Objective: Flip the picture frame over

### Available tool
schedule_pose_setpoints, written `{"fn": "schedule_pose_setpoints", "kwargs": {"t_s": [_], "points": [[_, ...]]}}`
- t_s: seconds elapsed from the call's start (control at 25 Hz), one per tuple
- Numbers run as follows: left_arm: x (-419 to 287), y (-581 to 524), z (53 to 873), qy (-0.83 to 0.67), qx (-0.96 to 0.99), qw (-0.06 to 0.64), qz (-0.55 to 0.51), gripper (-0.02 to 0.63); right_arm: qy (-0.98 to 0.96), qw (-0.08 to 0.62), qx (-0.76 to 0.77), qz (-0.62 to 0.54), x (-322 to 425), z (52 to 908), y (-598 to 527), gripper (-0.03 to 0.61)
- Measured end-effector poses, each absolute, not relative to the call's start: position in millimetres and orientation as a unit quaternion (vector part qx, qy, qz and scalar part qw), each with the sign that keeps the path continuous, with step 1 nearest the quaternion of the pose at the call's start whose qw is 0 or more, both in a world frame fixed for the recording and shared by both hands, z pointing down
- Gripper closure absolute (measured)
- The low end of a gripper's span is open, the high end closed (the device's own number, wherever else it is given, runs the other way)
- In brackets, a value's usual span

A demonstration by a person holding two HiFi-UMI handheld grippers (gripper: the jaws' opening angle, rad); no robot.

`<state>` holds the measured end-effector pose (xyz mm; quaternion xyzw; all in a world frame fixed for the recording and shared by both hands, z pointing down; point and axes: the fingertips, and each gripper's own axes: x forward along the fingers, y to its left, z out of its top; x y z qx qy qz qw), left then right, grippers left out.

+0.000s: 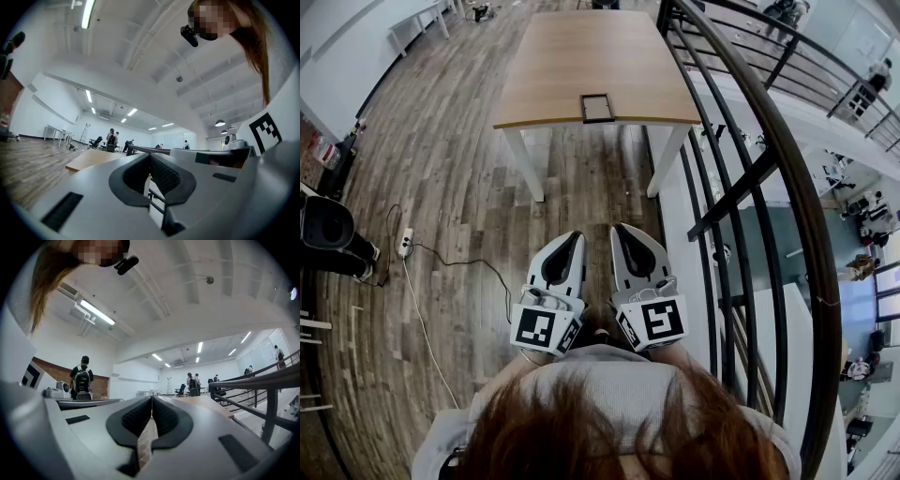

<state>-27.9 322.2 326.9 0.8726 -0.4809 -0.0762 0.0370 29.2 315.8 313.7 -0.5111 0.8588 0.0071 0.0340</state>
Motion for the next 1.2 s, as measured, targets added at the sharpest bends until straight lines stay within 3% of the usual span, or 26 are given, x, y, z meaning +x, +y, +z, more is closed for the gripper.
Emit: {"fn": "schedule_pose_setpoints", "kwargs": {"t_s": [0.48, 1.2], "points": [[-13.9, 247.5, 332.6, -0.472, 0.877, 0.032, -0.082, 0.607, 0.858, 0.028, -0.513, 0.02, 38.9, 321.5, 246.0, 0.563], [-49.5, -29.9, 321.8, -0.441, 0.895, 0.011, -0.068, 0.607, 0.837, 0.049, -0.543, 0.039, 1.8, 295.6, -26.7, 0.563]]}}
